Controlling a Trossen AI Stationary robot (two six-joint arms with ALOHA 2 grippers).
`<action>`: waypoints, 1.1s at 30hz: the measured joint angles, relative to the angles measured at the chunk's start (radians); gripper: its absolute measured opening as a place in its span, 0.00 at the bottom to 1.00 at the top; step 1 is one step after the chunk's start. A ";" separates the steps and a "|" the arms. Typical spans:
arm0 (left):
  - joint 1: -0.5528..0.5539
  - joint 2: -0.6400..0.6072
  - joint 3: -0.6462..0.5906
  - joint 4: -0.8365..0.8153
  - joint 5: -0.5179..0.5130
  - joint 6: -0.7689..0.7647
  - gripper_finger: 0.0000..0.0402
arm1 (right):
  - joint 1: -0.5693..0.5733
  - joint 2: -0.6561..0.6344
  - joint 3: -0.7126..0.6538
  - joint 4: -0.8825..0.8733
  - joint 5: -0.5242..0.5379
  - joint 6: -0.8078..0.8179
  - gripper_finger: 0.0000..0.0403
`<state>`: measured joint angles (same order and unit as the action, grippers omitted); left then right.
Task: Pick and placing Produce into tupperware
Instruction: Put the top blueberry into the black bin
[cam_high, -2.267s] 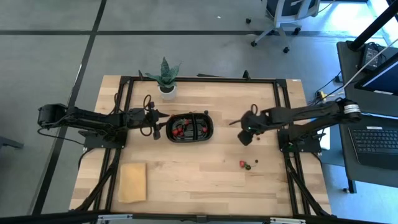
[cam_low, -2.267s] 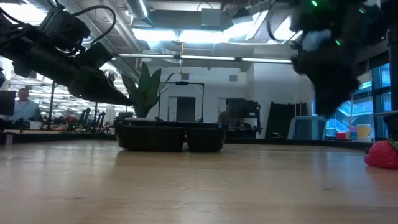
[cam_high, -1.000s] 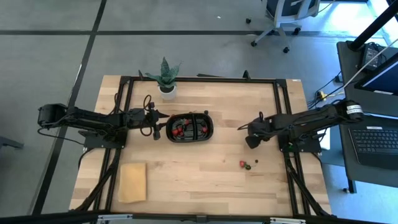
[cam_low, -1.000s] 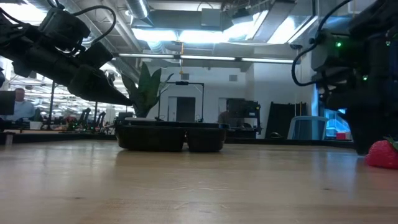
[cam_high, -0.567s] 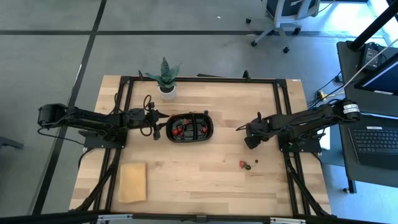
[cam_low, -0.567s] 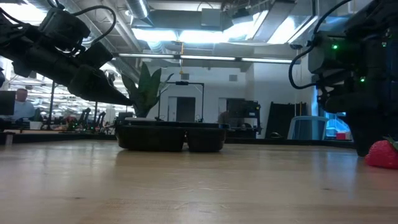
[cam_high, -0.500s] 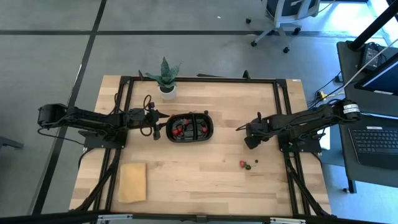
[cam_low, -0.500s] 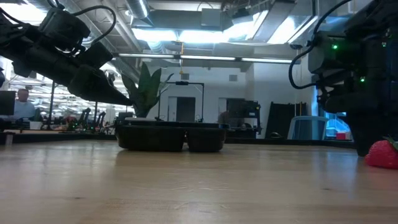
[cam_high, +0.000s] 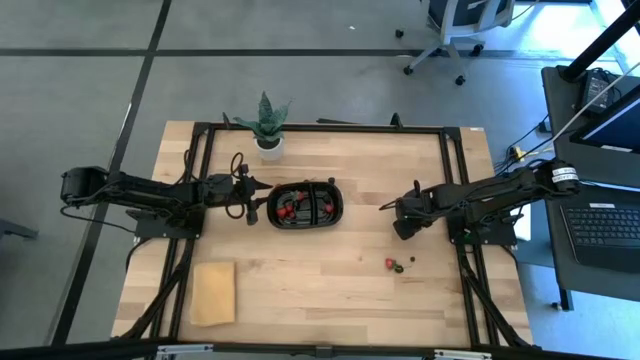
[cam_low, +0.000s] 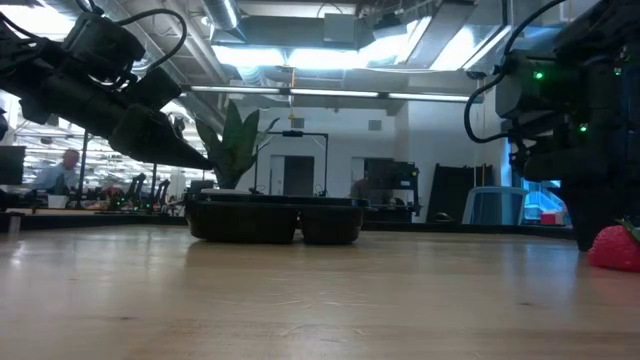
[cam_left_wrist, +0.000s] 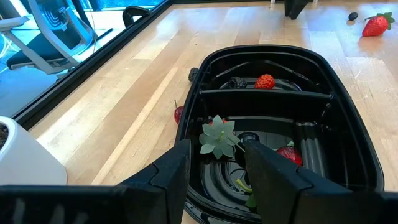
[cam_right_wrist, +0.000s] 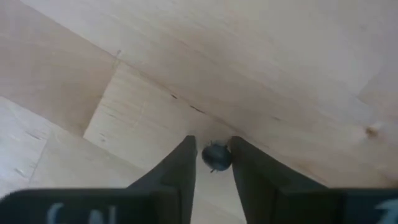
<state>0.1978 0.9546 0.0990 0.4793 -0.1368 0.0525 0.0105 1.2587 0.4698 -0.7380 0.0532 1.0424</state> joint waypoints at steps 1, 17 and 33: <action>0.000 0.000 0.000 0.000 0.000 0.000 0.37 | 0.000 0.000 0.000 -0.001 0.000 0.000 0.23; 0.000 0.000 0.000 0.000 0.000 0.000 0.37 | 0.000 0.008 0.157 0.155 0.001 -0.225 0.13; 0.000 0.000 0.000 0.000 0.000 0.001 0.37 | 0.000 0.115 0.603 0.447 0.005 -0.858 0.14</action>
<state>0.1978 0.9546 0.0990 0.4793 -0.1364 0.0536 0.0109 1.3734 1.0729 -0.2911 0.0584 0.1845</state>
